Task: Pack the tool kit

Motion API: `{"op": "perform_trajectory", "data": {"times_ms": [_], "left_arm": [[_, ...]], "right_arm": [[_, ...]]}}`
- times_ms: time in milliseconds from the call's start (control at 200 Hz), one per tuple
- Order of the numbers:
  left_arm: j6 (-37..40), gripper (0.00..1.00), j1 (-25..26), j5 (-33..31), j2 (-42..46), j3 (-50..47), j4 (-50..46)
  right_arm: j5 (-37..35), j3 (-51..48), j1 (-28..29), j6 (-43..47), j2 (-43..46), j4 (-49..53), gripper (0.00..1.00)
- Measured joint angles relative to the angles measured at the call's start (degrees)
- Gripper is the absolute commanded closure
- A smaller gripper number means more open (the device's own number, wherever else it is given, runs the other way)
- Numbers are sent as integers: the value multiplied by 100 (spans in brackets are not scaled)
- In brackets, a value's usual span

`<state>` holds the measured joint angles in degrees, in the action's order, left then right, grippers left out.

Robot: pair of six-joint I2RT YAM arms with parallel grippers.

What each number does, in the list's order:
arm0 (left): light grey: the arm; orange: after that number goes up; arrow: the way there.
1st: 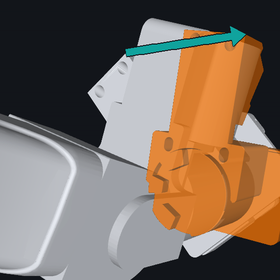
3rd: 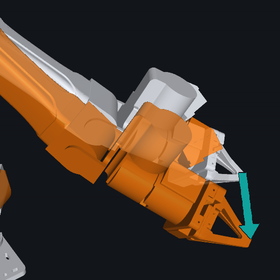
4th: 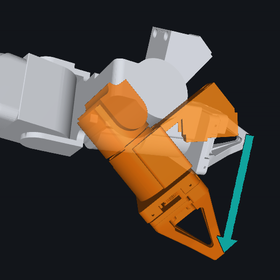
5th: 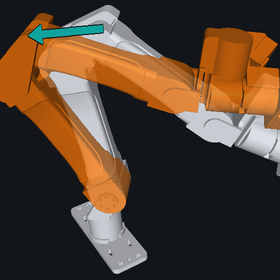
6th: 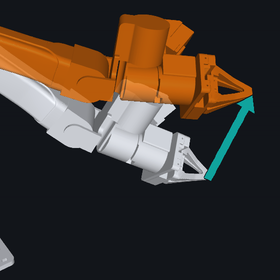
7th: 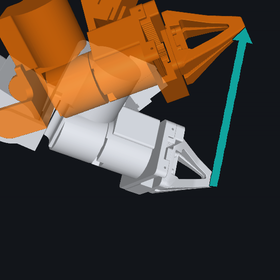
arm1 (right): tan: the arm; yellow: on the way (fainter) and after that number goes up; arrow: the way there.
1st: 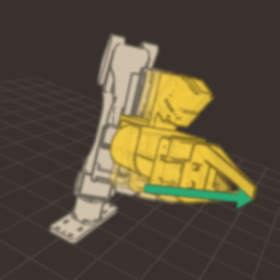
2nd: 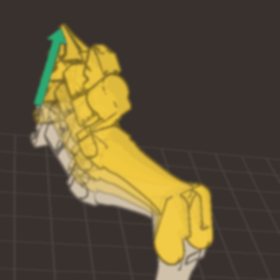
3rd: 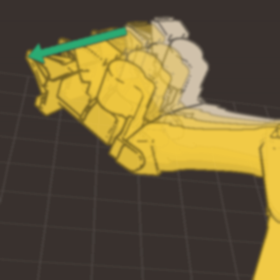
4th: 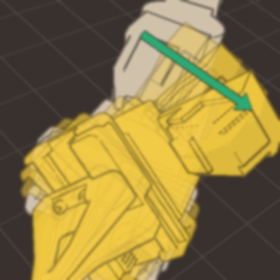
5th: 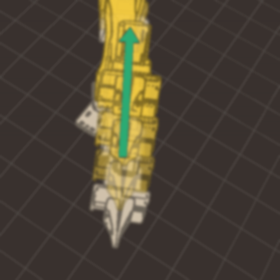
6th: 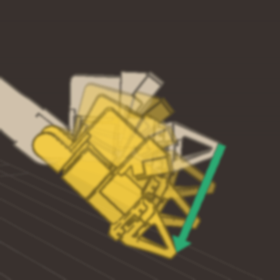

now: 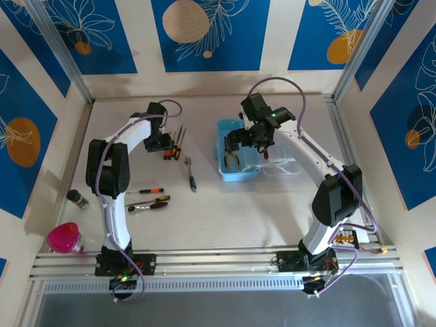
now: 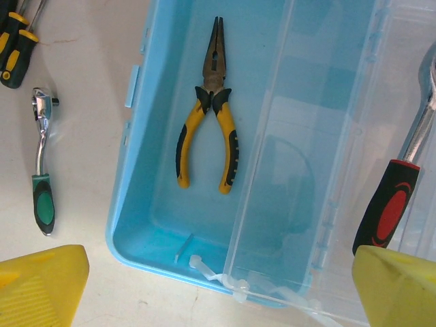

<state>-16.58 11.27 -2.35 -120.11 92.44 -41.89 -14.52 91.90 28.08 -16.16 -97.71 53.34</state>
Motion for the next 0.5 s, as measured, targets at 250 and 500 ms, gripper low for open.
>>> {"op": "perform_trajectory", "data": {"times_ms": [250,500], "left_arm": [[-2,67,0,81,-302,105,48],[-170,84,-90,59,-348,83,9]], "right_arm": [[2,0,-2,0,-2,0,1],[7,0,-24,0,-2,0,1]]}}
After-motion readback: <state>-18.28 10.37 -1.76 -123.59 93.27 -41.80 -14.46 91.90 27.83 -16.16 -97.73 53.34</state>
